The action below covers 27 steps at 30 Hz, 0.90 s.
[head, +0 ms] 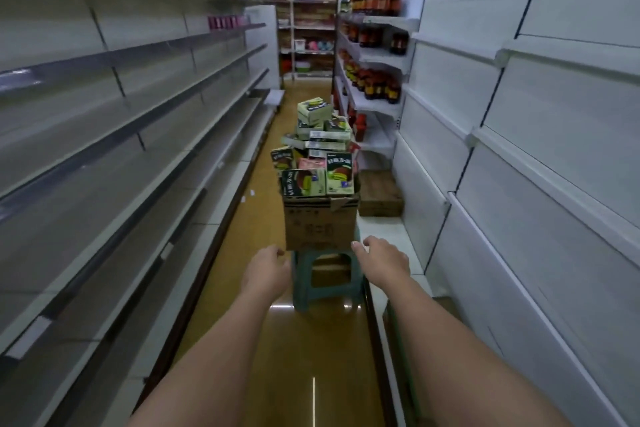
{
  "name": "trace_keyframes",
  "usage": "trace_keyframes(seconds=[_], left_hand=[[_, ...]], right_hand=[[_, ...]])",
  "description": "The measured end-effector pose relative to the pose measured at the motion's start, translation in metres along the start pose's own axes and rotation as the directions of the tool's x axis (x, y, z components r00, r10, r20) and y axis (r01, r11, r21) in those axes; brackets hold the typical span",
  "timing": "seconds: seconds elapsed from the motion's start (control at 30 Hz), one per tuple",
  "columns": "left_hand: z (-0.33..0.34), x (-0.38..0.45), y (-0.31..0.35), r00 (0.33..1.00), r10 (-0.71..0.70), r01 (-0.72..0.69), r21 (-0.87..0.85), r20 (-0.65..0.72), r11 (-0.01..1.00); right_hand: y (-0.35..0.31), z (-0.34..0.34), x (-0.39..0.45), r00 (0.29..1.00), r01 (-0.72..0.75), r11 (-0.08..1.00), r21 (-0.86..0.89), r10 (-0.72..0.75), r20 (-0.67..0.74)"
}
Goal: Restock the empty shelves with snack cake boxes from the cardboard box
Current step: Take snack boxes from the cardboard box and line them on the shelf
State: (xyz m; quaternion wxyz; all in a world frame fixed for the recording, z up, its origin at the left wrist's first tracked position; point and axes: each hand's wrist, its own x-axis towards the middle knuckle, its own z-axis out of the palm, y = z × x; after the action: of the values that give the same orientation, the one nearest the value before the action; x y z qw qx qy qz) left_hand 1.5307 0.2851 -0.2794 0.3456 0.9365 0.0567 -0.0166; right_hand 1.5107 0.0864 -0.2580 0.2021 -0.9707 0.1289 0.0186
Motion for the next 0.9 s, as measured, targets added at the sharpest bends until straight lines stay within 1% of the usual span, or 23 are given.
trace_keyframes(seconds=[0.17,0.33,0.43,0.6,0.77,0.9], left_hand=[[0.038,0.036,0.034,0.999,0.029,-0.030,0.013,0.040,0.999],[0.059,0.084,0.043,0.995,0.041,-0.043,0.021,0.086,0.999],[0.063,0.123,0.042,0.993,0.048,-0.050,0.018,0.107,0.999],[0.056,0.207,0.034,0.983,0.092,-0.101,0.046,0.158,0.994],[0.048,0.286,0.014,0.980,0.061,-0.075,0.066,0.190,0.995],[0.050,0.333,0.005,0.975,0.025,-0.038,0.052,0.219,0.998]], right_hand=[[0.037,-0.003,0.045,0.999,-0.042,0.999,0.025,0.041,0.016],[0.045,0.005,0.090,0.995,-0.091,0.991,0.100,0.087,0.045],[0.036,0.011,0.120,0.993,-0.105,0.989,0.104,0.100,0.055],[0.010,0.028,0.186,0.984,-0.172,0.976,0.136,0.165,0.061],[-0.021,0.046,0.243,0.971,-0.236,0.960,0.150,0.227,0.080],[-0.039,0.055,0.282,0.967,-0.252,0.959,0.132,0.243,0.080]])
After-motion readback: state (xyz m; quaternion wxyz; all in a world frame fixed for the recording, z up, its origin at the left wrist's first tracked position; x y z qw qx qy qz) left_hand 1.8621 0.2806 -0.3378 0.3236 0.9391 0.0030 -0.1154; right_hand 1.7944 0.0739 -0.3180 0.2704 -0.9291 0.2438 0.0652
